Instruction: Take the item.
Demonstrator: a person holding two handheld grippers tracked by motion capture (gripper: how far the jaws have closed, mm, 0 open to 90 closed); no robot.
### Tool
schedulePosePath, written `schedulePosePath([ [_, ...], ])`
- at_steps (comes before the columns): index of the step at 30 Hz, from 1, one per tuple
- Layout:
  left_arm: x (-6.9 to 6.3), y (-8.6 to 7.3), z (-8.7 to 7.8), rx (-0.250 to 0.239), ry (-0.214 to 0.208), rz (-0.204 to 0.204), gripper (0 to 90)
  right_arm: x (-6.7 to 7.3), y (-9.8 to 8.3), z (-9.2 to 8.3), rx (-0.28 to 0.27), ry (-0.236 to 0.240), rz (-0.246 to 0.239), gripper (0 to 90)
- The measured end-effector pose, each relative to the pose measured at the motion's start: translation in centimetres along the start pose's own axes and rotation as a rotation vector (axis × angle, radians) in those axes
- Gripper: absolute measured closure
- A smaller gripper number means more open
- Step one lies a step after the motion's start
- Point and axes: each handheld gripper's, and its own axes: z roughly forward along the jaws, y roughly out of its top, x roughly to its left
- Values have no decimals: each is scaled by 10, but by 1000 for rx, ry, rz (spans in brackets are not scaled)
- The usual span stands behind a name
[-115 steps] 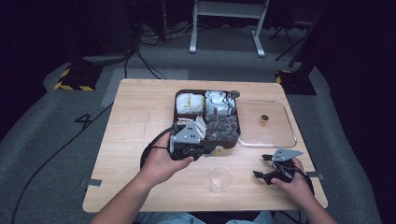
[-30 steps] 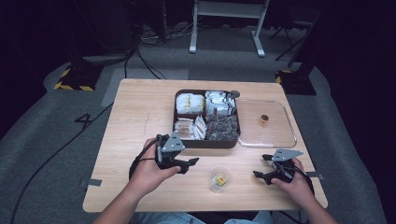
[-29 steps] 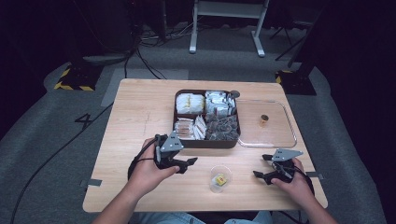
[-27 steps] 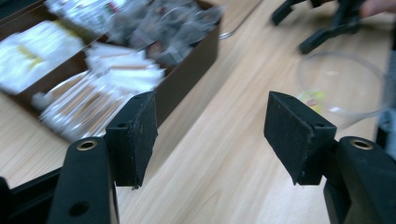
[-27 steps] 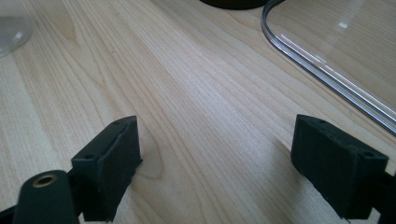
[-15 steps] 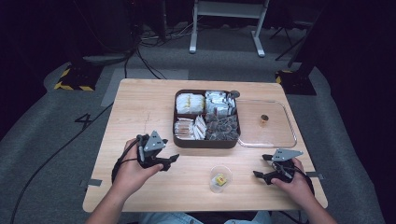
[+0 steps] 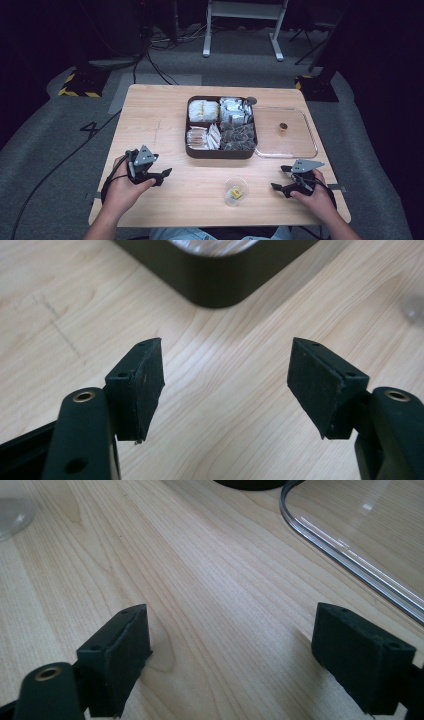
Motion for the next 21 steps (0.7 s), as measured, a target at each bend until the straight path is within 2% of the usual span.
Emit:
schedulePosePath([
  [3, 6, -10, 4, 32, 6, -28, 309, 0, 0, 0, 0, -1, -2, 161],
  [11, 17, -30, 14, 104, 22, -70, 299, 0, 0, 0, 0, 0, -1, 160],
  [14, 17, -34, 16, 116, 21, -81, 297, 0, 0, 0, -1, -1, -2, 160],
  [16, 17, -42, 20, 143, 10, -88, 293, 0, 0, 0, 0, 0, 0, 160],
  [18, 17, -44, 21, 144, 10, -96, 292, 0, 0, 0, 0, 0, 0, 160],
  [21, 17, -48, 24, 177, 32, -84, 282, 0, 0, 0, 0, -1, -2, 160],
])
